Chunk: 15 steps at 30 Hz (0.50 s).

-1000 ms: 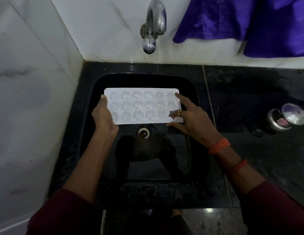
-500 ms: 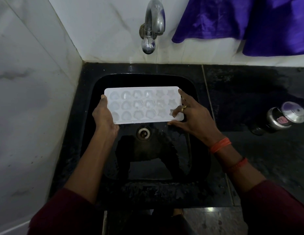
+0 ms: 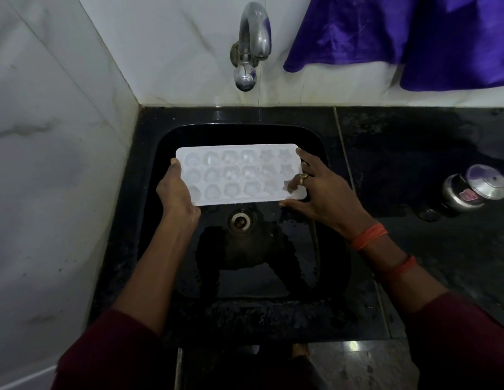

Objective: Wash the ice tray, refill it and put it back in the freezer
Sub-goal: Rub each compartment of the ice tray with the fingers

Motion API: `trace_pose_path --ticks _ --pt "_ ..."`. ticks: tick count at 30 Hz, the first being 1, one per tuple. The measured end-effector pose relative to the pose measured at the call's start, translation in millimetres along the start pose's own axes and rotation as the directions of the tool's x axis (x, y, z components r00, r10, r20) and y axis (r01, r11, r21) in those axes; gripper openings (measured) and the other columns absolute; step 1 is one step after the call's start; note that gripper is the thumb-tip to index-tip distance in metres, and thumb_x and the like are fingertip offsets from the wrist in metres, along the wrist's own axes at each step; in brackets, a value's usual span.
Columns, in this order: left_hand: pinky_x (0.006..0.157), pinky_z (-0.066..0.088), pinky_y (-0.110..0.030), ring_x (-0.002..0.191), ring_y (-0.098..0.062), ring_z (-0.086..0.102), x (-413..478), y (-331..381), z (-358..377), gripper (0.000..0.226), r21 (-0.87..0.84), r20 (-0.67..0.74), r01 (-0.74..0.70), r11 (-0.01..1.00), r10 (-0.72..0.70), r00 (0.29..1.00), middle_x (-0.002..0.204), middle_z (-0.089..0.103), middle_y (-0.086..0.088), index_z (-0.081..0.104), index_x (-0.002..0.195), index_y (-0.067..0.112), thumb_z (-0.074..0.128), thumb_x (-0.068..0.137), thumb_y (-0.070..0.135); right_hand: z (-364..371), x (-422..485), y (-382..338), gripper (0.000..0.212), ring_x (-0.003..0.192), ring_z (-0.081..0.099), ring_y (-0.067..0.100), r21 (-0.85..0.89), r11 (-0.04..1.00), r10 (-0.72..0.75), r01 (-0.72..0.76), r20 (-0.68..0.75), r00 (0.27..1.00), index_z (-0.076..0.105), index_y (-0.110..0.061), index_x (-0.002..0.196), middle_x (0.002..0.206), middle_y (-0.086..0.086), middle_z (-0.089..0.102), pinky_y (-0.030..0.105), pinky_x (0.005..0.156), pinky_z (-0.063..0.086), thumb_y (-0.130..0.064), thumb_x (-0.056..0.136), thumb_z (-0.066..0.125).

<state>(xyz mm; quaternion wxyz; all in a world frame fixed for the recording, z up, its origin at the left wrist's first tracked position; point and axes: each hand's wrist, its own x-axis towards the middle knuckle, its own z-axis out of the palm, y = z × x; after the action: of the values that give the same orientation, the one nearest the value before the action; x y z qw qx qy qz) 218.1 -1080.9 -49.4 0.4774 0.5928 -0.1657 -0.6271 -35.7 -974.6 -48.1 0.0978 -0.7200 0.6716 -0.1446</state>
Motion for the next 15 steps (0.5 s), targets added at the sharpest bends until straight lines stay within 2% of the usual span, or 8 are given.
trace_pose_path --ticks 3,7,10,15 --pt "0.065 0.065 -0.043 0.086 -0.027 0.078 -2.4 0.0 1.0 0.032 -0.003 -0.011 0.001 1.000 -0.001 1.000 0.102 0.079 -0.008 0.073 0.109 0.013 0.058 0.104 0.041 -1.4 -0.7 0.5 0.046 0.135 0.051 0.027 -0.016 1.000 -0.006 0.006 -0.005 1.000 0.073 -0.016 0.109 0.165 0.005 0.022 0.049 0.091 0.057 -0.051 0.080 0.077" --pt "0.066 0.065 -0.044 0.087 -0.028 0.078 -6.1 0.2 2.8 0.034 -0.010 -0.001 -0.002 1.000 0.002 1.000 0.102 0.079 -0.009 0.073 0.111 0.012 0.057 0.104 0.040 -1.6 -1.0 0.0 0.056 0.138 0.047 0.028 -0.010 1.000 -0.002 0.003 0.033 0.999 0.075 -0.018 0.113 0.166 0.003 0.015 0.054 0.094 0.054 -0.063 0.082 0.060" --pt "0.071 0.065 -0.047 0.090 -0.029 0.077 -7.0 0.3 3.0 0.035 -0.002 0.001 -0.007 1.000 0.007 1.000 0.105 0.079 -0.009 0.072 0.115 0.011 0.057 0.104 0.041 -1.3 -1.2 -1.0 0.048 0.138 0.046 0.029 -0.046 0.999 0.001 0.001 0.057 0.998 0.073 -0.018 0.114 0.165 0.006 0.016 0.053 0.096 0.053 -0.055 0.083 0.071" --pt "0.055 0.061 -0.035 0.077 -0.023 0.078 -8.7 1.1 2.2 0.032 0.006 -0.009 -0.006 1.000 0.006 1.000 0.098 0.079 -0.006 0.072 0.109 0.013 0.057 0.104 0.041 -3.1 -2.1 -2.2 0.048 0.127 0.055 0.031 -0.036 0.999 0.001 0.000 0.038 0.999 0.070 -0.015 0.110 0.159 0.008 0.027 0.052 0.088 0.057 -0.053 0.083 0.074"
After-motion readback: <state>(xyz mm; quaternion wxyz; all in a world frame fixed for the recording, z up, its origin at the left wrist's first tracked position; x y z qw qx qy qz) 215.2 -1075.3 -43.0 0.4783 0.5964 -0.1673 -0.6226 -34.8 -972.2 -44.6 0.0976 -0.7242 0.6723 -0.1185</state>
